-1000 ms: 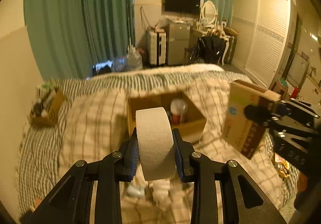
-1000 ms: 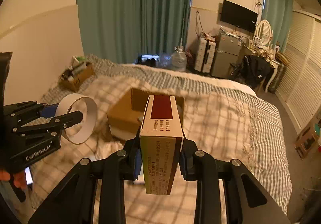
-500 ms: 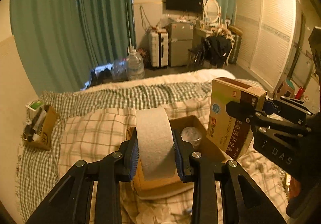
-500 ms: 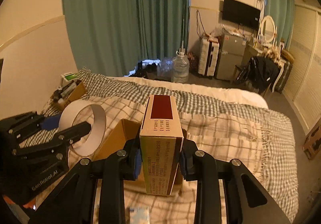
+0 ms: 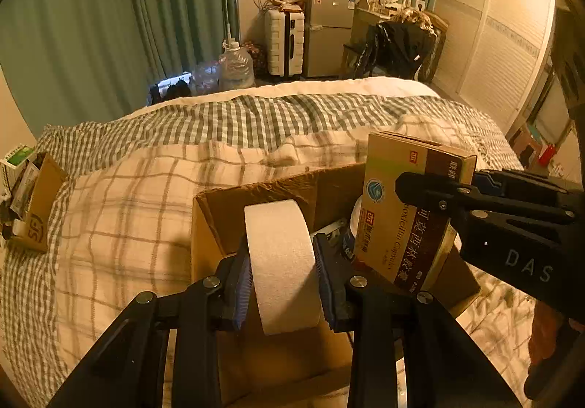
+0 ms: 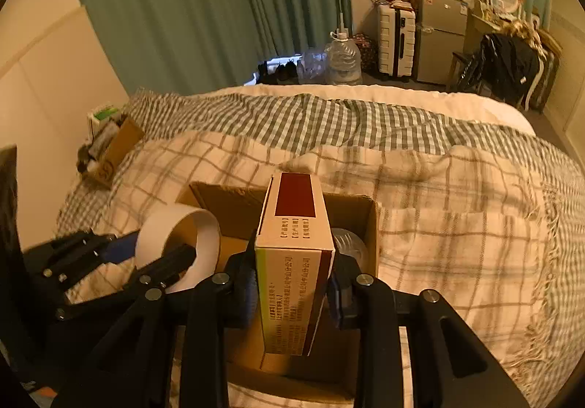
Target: Organize objects
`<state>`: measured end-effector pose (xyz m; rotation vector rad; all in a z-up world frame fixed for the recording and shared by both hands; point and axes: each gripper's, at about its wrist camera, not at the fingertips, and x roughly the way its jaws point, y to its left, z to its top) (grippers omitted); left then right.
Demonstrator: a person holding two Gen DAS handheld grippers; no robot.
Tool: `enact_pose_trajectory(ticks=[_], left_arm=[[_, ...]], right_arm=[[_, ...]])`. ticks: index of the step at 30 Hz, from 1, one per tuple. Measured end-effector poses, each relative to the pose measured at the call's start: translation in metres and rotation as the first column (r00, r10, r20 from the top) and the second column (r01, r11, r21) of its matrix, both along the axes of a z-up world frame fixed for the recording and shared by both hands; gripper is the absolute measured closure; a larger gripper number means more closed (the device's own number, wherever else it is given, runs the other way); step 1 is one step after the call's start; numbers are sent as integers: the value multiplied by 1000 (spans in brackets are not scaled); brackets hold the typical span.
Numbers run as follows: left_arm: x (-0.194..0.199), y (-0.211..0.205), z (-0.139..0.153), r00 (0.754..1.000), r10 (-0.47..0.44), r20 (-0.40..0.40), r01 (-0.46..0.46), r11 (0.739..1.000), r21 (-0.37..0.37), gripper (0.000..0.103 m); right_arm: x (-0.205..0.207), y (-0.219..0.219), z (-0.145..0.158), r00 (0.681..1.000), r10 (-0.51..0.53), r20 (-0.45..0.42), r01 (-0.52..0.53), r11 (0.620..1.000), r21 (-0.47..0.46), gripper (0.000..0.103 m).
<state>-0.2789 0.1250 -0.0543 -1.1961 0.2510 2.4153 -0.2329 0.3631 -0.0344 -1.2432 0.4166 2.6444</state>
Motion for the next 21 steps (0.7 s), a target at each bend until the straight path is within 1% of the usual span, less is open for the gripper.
enact_pose_trajectory(ticks=[2,4,5,7,8,10,11,13,17,21], left_arm=[[2,-3,3,1000,2,12,-2,1000,4,65],[7,-6,9,1000,-6,8,6,1000,-3,40],[11,-5,15,1000,2,-16,-2,1000,-14,36],[19,-11,24,999,5,-41,-6,1000,-22,25],[24,-13,30,999,6,-47,-7,1000,-22,24],[38,-20,46,998,11,-58,-12,1000,-14,21],[43,-22,52,998,16,-62,-16,1000,-12,19],[57,-29,69,996,26,-86,-26,1000,-1,9],[94,-50,106,986,43,-162,-40,999,21,8],[125,-68,132,978,64,-200,-57,998,40,5]], right_arm=[[2,-2,3,1000,-13,5,13,1000,22,67],[8,-6,15,1000,-25,-9,25,999,40,48],[13,-6,22,999,-33,-19,33,998,44,45],[24,-9,44,998,-46,-45,49,997,56,38],[29,-10,52,997,-53,-55,56,996,65,36],[43,-14,73,994,-68,-80,75,993,89,26],[51,-17,85,993,-74,-92,83,991,106,24],[68,-25,105,991,-75,-113,91,986,141,19],[106,-45,140,987,-82,-139,108,975,196,18],[145,-64,168,982,-81,-171,119,966,228,18]])
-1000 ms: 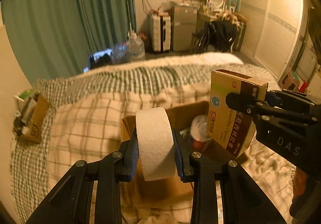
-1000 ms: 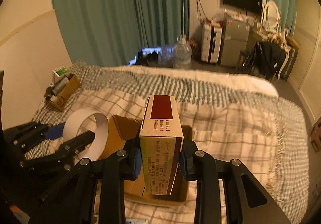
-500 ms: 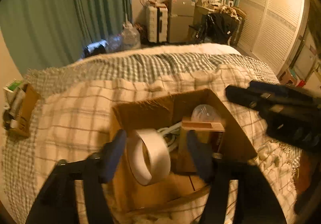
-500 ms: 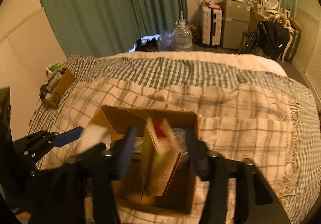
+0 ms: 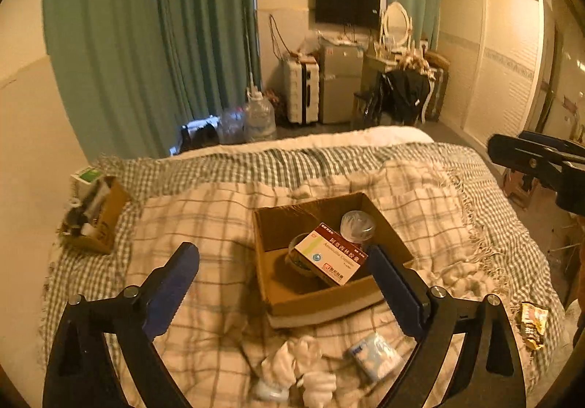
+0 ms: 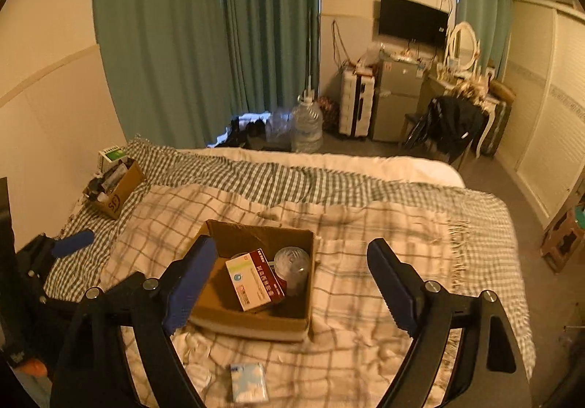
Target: Organize objects
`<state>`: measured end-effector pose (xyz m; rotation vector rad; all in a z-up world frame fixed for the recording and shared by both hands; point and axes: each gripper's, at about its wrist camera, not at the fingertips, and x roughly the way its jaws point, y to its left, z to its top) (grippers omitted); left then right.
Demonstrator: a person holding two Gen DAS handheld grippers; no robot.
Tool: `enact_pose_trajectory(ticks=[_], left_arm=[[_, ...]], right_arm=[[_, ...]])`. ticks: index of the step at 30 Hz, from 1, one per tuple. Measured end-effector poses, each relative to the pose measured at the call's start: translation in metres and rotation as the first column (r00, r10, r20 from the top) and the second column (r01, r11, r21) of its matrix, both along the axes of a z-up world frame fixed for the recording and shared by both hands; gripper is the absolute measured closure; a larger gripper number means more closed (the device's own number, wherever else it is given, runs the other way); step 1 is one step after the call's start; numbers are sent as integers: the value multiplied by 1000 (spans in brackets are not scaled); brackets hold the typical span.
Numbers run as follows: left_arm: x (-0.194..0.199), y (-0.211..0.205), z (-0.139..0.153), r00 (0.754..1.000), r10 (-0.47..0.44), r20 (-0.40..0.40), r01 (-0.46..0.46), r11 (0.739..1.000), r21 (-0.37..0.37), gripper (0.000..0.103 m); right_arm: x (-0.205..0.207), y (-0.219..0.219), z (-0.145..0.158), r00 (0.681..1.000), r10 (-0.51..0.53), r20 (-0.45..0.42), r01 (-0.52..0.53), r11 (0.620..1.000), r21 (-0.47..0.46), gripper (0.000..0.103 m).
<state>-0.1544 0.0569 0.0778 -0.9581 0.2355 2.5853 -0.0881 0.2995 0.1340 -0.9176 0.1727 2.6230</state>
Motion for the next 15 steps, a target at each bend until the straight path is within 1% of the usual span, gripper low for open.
enact_pose_trajectory(ticks=[3,7,10,13,15], left_arm=[[21,-15,14,1000,7,-21,-7,1000,27,4],[44,-29,21,998,37,-48,-35,999,32,0],[58,-38,16,998,40,-46,-38,999,37,0],[68,-44,4,997,60,-45,-58,998,34,0],[75,-49,-8,996,80,-40,-78,996,45,0]], right_arm=[[26,-12,12,1000,-3,-17,4,1000,14,15],[57,-27,18,999,-9,-44,10,999,35,9],[70,-36,12,999,-8,-45,11,999,50,4],[79,-46,1,999,-2,-36,5,997,83,3],[83,-51,-11,1000,5,-24,-3,996,89,3]])
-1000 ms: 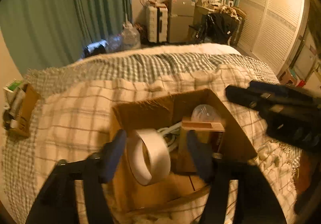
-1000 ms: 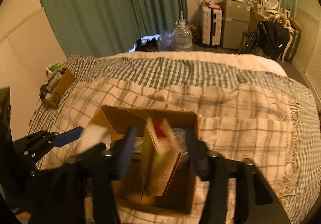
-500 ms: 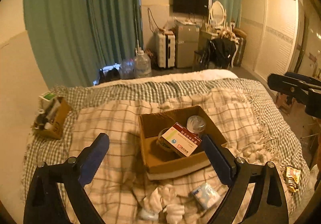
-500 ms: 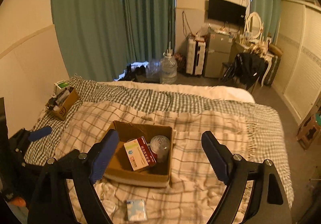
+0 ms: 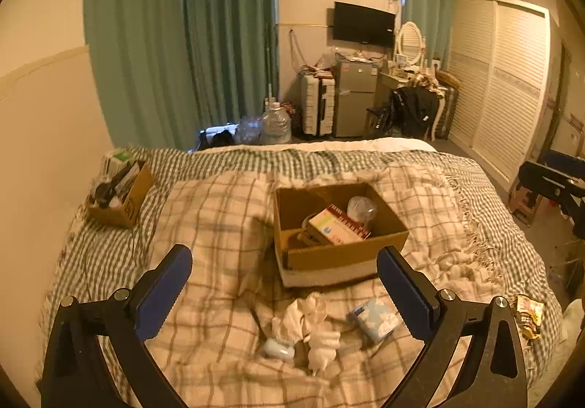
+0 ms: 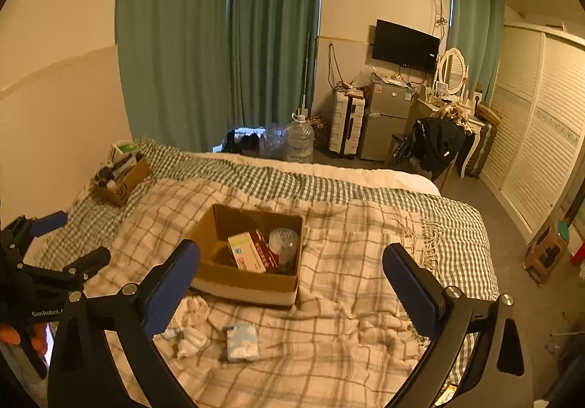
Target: Organize objects
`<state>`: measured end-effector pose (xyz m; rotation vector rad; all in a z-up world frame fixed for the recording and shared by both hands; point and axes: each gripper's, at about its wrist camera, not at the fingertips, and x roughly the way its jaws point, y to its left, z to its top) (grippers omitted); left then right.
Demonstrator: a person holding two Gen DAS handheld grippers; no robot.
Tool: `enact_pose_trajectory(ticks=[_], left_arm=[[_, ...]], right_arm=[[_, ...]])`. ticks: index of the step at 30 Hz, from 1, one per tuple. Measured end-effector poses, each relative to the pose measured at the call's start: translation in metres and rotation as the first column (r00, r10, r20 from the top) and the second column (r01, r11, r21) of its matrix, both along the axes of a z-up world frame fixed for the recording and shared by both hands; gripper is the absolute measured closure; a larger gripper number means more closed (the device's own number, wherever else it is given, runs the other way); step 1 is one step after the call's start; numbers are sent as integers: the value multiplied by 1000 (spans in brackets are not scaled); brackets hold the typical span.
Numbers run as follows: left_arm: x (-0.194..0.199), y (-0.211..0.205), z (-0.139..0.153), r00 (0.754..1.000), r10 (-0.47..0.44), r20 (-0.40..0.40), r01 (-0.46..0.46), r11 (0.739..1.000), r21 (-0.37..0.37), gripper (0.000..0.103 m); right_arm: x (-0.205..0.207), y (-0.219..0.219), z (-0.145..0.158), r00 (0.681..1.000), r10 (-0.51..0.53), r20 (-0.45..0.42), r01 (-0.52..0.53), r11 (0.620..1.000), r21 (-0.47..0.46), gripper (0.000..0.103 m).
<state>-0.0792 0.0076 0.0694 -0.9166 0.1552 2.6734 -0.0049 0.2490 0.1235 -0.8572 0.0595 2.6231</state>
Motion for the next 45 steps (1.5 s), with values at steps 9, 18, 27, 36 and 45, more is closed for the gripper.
enact_pose_trajectory(ticks=[9,18,27,36,45], left_arm=[[10,-11,-81,995,83,62,-83,997,-1,0],[6,-3,-163,979,94,179,-76,992,-103,0],[-7,-16,-199,939,139,313,-123,990,-72,0],[-11,3,-205,933,97,347,-68,993,-94,1],[-18,51,-228,893,-8,450,64,992,-110,36]], right_arm=[[1,-6,-85,997,30,68,-24,996,-84,3],[-31,-10,-191,965,49,259,-18,992,-123,3],[-70,-10,-263,889,159,429,-55,968,-246,28],[-73,-1,-282,875,140,463,-12,964,-267,51],[-34,27,-243,939,68,337,25,964,-264,52]])
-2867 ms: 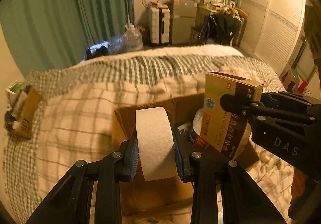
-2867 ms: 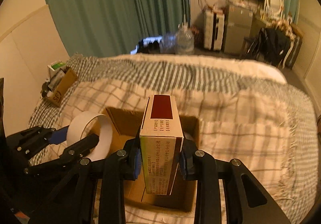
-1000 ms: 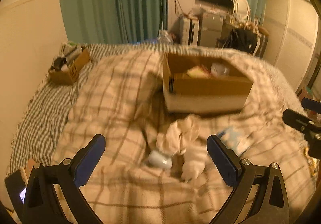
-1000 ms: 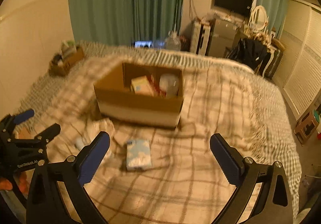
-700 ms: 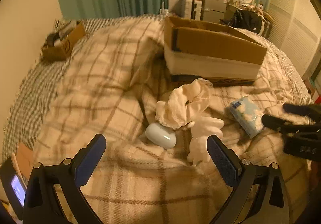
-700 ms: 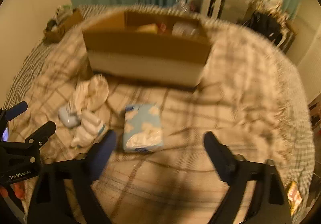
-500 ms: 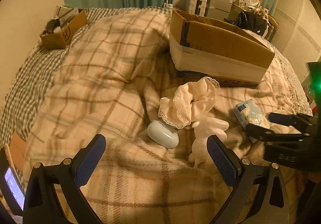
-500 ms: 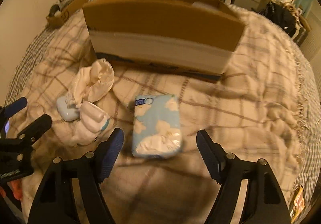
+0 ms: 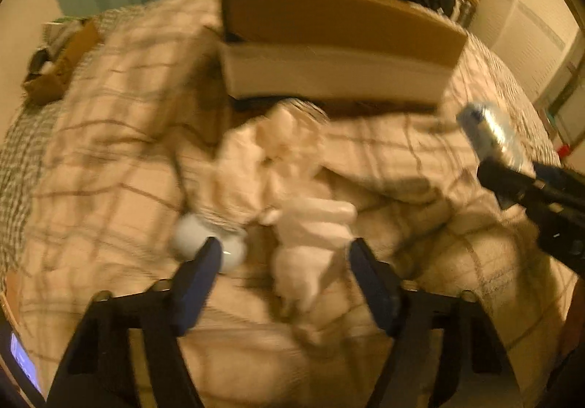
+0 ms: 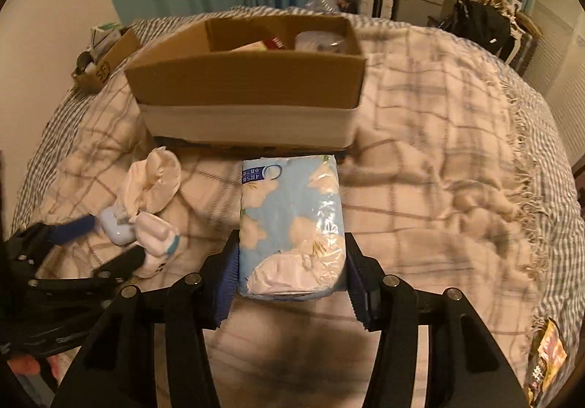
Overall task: Organize objects
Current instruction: 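Grasp the blue tissue pack with the right gripper while the left grasps the white figurine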
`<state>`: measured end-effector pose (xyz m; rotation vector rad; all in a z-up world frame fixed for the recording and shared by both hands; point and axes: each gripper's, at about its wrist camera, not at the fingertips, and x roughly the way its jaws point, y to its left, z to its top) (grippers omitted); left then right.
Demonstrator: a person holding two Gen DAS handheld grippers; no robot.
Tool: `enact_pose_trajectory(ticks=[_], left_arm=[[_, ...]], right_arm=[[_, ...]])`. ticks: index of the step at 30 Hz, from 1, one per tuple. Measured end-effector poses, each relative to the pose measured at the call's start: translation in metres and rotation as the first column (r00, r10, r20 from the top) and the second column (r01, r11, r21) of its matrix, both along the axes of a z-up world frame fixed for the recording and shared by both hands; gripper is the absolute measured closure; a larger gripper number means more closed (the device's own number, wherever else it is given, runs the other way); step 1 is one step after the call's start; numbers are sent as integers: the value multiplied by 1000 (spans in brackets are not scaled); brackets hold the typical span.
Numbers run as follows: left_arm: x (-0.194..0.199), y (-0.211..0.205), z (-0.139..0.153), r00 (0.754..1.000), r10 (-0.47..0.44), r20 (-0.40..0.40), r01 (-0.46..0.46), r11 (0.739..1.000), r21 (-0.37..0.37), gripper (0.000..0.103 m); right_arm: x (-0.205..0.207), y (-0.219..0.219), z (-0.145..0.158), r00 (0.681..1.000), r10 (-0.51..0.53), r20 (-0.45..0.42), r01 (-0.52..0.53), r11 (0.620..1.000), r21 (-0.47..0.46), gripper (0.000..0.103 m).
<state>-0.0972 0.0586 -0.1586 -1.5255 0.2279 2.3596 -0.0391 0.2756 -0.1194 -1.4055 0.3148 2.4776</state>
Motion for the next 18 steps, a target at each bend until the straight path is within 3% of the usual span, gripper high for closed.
enact_pose_trajectory(ticks=[9,18], left_arm=[[-11,21,-29,996,-31,86,33,999,-19,55],[8,11,-4,999,-25,35,24,999,22,62]], right_arm=[[-7,5,-9,1000,-3,11,3,999,-48,52],[1,-3,7,1000,-7,-13,7,1000,-15,52]])
